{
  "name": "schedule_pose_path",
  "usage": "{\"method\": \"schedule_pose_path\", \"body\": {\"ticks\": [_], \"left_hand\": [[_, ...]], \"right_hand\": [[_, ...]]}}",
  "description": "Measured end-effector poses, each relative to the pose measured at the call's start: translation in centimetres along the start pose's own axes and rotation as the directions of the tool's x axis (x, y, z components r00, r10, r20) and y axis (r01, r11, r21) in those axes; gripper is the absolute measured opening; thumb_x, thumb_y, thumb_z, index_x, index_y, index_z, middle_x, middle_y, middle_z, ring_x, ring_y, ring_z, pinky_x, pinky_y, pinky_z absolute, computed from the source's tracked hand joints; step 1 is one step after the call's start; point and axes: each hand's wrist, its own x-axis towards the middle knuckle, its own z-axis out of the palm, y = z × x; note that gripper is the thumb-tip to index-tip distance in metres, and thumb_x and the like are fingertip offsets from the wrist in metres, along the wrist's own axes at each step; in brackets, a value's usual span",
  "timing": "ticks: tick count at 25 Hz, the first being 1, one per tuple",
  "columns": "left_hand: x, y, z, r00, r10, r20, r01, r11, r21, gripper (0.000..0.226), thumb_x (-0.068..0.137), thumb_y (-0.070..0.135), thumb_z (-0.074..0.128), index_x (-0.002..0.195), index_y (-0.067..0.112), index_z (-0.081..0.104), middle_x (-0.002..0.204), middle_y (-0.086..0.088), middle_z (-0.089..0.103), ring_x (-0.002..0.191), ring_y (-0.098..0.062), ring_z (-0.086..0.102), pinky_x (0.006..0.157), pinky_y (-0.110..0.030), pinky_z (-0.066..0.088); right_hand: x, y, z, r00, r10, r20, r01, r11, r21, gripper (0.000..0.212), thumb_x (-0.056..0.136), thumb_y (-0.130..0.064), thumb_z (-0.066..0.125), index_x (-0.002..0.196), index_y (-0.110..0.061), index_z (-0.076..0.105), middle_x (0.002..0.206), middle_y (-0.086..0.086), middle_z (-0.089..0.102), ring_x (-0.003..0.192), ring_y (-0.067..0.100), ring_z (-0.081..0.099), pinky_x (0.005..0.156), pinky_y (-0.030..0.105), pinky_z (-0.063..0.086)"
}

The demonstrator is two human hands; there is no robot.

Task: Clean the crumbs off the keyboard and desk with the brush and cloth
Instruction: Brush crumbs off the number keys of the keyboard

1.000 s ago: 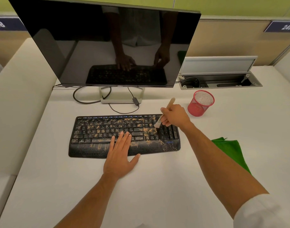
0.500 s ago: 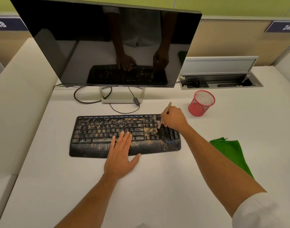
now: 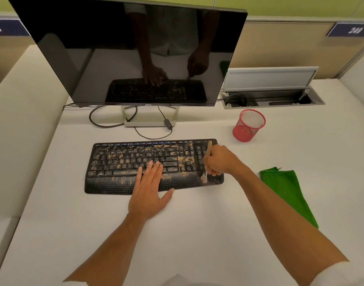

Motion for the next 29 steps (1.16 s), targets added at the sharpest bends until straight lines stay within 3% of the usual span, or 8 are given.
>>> {"method": "schedule_pose_path", "body": {"ticks": [5,9,12,15,20,25,27,29], "left_hand": [[-0.1,0.0,-0.1,1.0,0.0,0.004,0.0,1.0,0.007,0.084,0.093,0.068,0.03,0.157,0.014,0.019,0.164,0.001,0.012,0.152,-0.013,-0.005,0.123,-0.042,-0.006],[0.0,0.1,-0.1,1.0,-0.004,0.001,0.004,1.0,-0.003,0.085,0.092,0.068,0.03,0.157,0.014,0.019,0.164,0.001,0.013,0.152,-0.012,-0.005,0.123,-0.043,-0.005],[-0.1,0.0,0.0,1.0,0.001,-0.002,-0.001,1.0,0.002,0.085,0.092,0.068,0.03,0.157,0.014,0.019,0.164,0.001,0.014,0.152,-0.013,-0.004,0.123,-0.043,-0.004],[-0.1,0.0,-0.1,1.0,0.002,-0.01,-0.003,1.0,-0.015,0.084,0.092,0.067,0.032,0.156,0.013,0.022,0.164,0.0,0.016,0.152,-0.013,-0.002,0.123,-0.042,-0.004],[-0.1,0.0,-0.1,1.0,0.0,-0.006,0.0,1.0,-0.014,0.084,0.093,0.067,0.033,0.156,0.013,0.021,0.164,0.001,0.015,0.152,-0.013,-0.003,0.123,-0.041,-0.007],[-0.2,0.2,-0.2,1.0,-0.006,0.001,0.006,1.0,-0.005,0.084,0.093,0.067,0.032,0.157,0.014,0.02,0.164,0.002,0.012,0.152,-0.012,-0.006,0.122,-0.039,-0.01],[-0.2,0.1,-0.3,1.0,-0.004,0.005,0.004,1.0,-0.004,0.084,0.093,0.067,0.031,0.157,0.014,0.018,0.164,0.002,0.011,0.152,-0.012,-0.007,0.122,-0.038,-0.01],[-0.2,0.1,-0.3,1.0,-0.003,0.008,0.003,1.0,-0.005,0.084,0.093,0.067,0.031,0.157,0.014,0.018,0.165,0.002,0.011,0.152,-0.012,-0.007,0.122,-0.039,-0.01]], "right_hand": [[-1.2,1.3,0.8,0.915,-0.002,-0.404,0.101,0.97,0.223,0.043,0.102,-0.021,0.042,0.072,-0.007,0.07,0.061,0.003,0.071,0.054,0.018,0.07,0.061,0.031,0.06],[-2.7,2.6,3.7,0.931,-0.049,-0.361,0.184,0.918,0.351,0.027,0.096,-0.013,0.053,0.078,-0.012,0.072,0.074,0.0,0.074,0.061,0.013,0.071,0.062,0.032,0.06],[-3.9,4.7,5.0,0.919,0.019,-0.395,0.177,0.873,0.454,0.023,0.092,-0.006,0.06,0.074,-0.011,0.074,0.089,-0.004,0.072,0.066,0.01,0.069,0.062,0.033,0.06],[-5.2,6.6,5.2,0.869,0.11,-0.483,0.137,0.883,0.448,0.02,0.088,-0.007,0.062,0.074,-0.013,0.075,0.088,-0.009,0.073,0.07,0.009,0.069,0.059,0.029,0.055],[-6.4,7.1,5.3,0.747,0.231,-0.623,0.073,0.903,0.422,0.013,0.089,-0.022,0.06,0.084,-0.017,0.071,0.075,-0.007,0.071,0.069,0.014,0.067,0.063,0.036,0.053],[-6.6,5.2,7.0,0.883,0.085,-0.462,0.176,0.852,0.493,0.014,0.093,-0.016,0.062,0.088,-0.021,0.074,0.084,-0.008,0.073,0.076,0.015,0.069,0.068,0.037,0.057],[-6.5,5.9,7.0,0.875,0.096,-0.475,0.175,0.852,0.494,0.015,0.092,-0.013,0.062,0.087,-0.02,0.074,0.083,-0.007,0.073,0.076,0.017,0.069,0.067,0.039,0.057],[-6.5,7.0,6.2,0.808,0.155,-0.568,0.141,0.886,0.442,0.014,0.091,-0.013,0.062,0.086,-0.018,0.073,0.08,-0.006,0.073,0.073,0.016,0.068,0.066,0.038,0.056]]}}
